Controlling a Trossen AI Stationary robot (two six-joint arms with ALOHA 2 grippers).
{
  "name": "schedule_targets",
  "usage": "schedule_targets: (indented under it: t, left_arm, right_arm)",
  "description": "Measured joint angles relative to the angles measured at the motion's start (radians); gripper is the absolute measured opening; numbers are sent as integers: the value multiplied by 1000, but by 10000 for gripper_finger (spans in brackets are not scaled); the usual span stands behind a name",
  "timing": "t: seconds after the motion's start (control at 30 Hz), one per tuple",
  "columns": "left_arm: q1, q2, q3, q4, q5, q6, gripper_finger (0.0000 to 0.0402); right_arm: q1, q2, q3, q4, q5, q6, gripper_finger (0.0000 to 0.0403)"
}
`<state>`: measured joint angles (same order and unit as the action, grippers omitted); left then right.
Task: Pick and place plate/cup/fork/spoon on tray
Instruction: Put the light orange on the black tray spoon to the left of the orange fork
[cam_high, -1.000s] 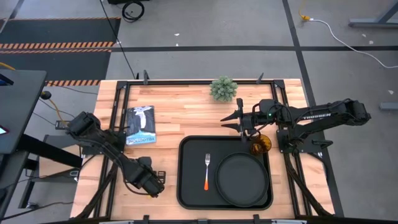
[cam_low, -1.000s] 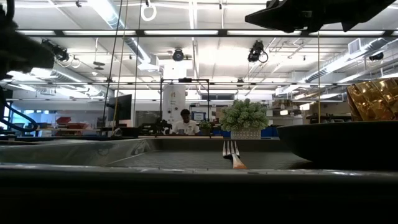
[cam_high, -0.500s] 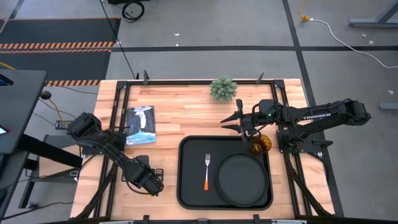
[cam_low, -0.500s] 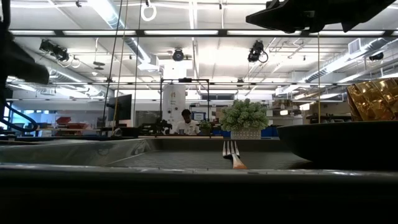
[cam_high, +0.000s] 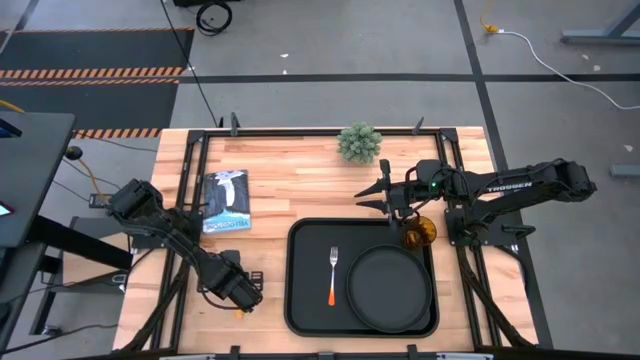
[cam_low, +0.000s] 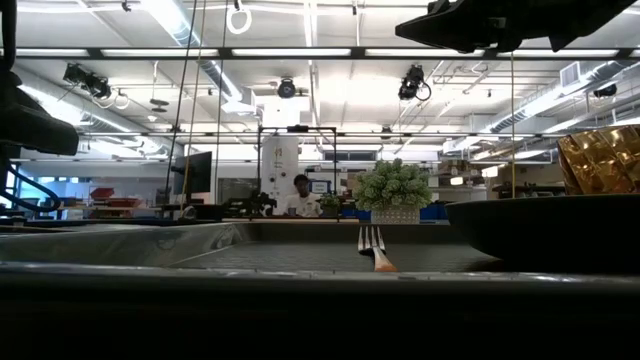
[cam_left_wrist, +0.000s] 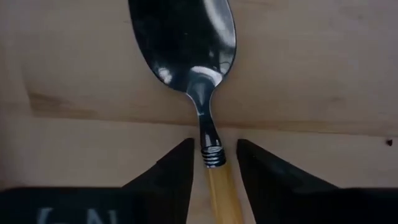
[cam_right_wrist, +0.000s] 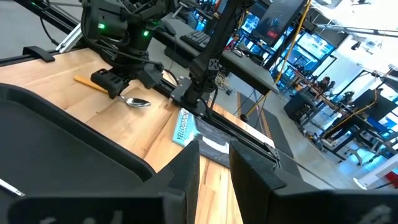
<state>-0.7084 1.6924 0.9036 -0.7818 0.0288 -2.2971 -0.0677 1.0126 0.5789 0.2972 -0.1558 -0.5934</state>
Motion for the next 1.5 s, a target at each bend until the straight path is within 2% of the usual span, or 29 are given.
schedule_targets:
  t: [0.33, 0.6, 0.97, 1.23, 1.4, 1.5]
  left_arm:
    - [3, 2, -2, 20, -6, 1, 45]
    - [4, 9, 29, -20, -37, 21, 54]
    - [14, 9, 78, -33, -160, 31, 52]
    - [45, 7, 79, 42, -257, 64, 52]
    - [80, 6, 80, 129, -349, 130, 52]
    - [108, 6, 80, 182, -369, 184, 52]
  right_arm:
    - [0, 0, 0, 0, 0, 0, 93]
    - [0, 0, 0, 5, 0, 0, 93]
    - [0, 0, 0, 8, 0, 0, 93]
    - [0, 0, 0, 8, 0, 0, 93]
    - [0, 0, 0, 8, 0, -1, 93]
    - [0, 0, 0, 7, 0, -1, 93]
